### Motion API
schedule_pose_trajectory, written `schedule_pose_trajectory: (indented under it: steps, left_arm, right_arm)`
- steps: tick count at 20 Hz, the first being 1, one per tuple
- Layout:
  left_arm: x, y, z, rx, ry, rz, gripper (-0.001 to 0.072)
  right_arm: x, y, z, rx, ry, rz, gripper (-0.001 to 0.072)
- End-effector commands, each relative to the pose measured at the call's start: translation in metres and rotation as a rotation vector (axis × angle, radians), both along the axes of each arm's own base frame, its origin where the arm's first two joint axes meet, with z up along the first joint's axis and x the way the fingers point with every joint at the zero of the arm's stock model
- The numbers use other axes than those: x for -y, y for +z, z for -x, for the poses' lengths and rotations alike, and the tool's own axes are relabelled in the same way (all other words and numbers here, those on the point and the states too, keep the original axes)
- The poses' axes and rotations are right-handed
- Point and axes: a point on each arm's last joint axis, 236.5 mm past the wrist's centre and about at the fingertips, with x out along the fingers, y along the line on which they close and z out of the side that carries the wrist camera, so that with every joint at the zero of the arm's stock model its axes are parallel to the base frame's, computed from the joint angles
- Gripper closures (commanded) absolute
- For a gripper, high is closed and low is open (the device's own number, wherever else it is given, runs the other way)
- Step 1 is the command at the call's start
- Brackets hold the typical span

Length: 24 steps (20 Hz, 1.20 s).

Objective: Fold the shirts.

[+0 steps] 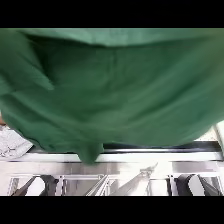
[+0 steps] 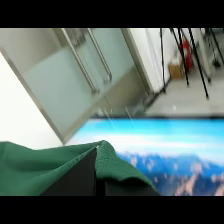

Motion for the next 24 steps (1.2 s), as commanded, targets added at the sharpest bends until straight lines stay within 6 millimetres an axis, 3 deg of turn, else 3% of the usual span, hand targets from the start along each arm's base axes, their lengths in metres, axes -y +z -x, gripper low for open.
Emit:
schedule_pose_trajectory:
  steps: [1,3,5,8,9,10,11,12,14,15,16,17,20,22,24]
  left_arm:
    - [0.027,-0.080,-0.094,-0.212,0.098,-0.151,0.0683]
    - [0.027,-0.149,-0.157,-0.351,0.200,-0.254,0.0682]
    - [0.011,-0.221,-0.217,-0.473,0.320,-0.314,0.0681]
    - [-0.018,-0.332,-0.276,-0.652,0.405,-0.337,0.0667]
    - [-0.026,-0.361,-0.287,-0.707,0.416,-0.333,0.0431]
    - [-0.035,-0.382,-0.296,-0.743,0.411,-0.326,0.0200]
    - [-0.045,-0.392,-0.303,-0.758,0.409,-0.317,-0.0004]
    - [-0.059,-0.393,-0.307,-0.768,0.398,-0.297,-0.0006]
    - [-0.080,-0.383,-0.301,-0.751,0.332,-0.279,-0.0005]
    - [-0.089,-0.380,-0.289,-0.781,0.275,-0.273,0.0028]
    - [-0.095,-0.387,-0.272,-0.841,0.223,-0.300,0.0108]
    - [-0.099,-0.402,-0.250,-0.921,0.168,-0.355,0.0147]
    - [-0.100,-0.471,-0.175,-1.271,0.040,-0.537,0.0147]
    - [-0.082,-0.508,-0.134,-1.403,-0.031,-0.629,0.0148]
    - [-0.058,-0.534,-0.106,-1.478,-0.102,-0.678,0.0148]
  right_arm:
    - [0.005,-0.105,-0.063,-0.223,-0.032,0.039,0.0687]
    - [0.014,-0.173,-0.108,-0.333,-0.093,0.048,0.0686]
    - [0.027,-0.241,-0.152,-0.445,-0.148,0.051,0.0687]
    - [0.047,-0.332,-0.210,-0.564,-0.210,0.009,0.0678]
    - [0.055,-0.355,-0.224,-0.591,-0.228,-0.020,0.0676]
    - [0.062,-0.370,-0.234,-0.616,-0.239,-0.051,0.0598]
    - [0.072,-0.380,-0.240,-0.636,-0.247,-0.074,0.0461]
    - [0.082,-0.383,-0.242,-0.644,-0.249,-0.079,0.0438]
    - [0.100,-0.377,-0.230,-0.642,-0.222,-0.071,0.0438]
    - [0.109,-0.377,-0.216,-0.664,-0.191,-0.065,0.0439]
    - [0.116,-0.380,-0.199,-0.701,-0.153,-0.042,0.0439]
    - [0.122,-0.388,-0.177,-0.761,-0.111,-0.023,0.0438]
    - [0.139,-0.424,-0.121,-0.967,-0.055,0.012,0.0437]
    - [0.139,-0.444,-0.095,-1.054,-0.034,-0.011,0.0438]
    - [0.131,-0.459,-0.079,-1.101,-0.008,-0.042,0.0438]
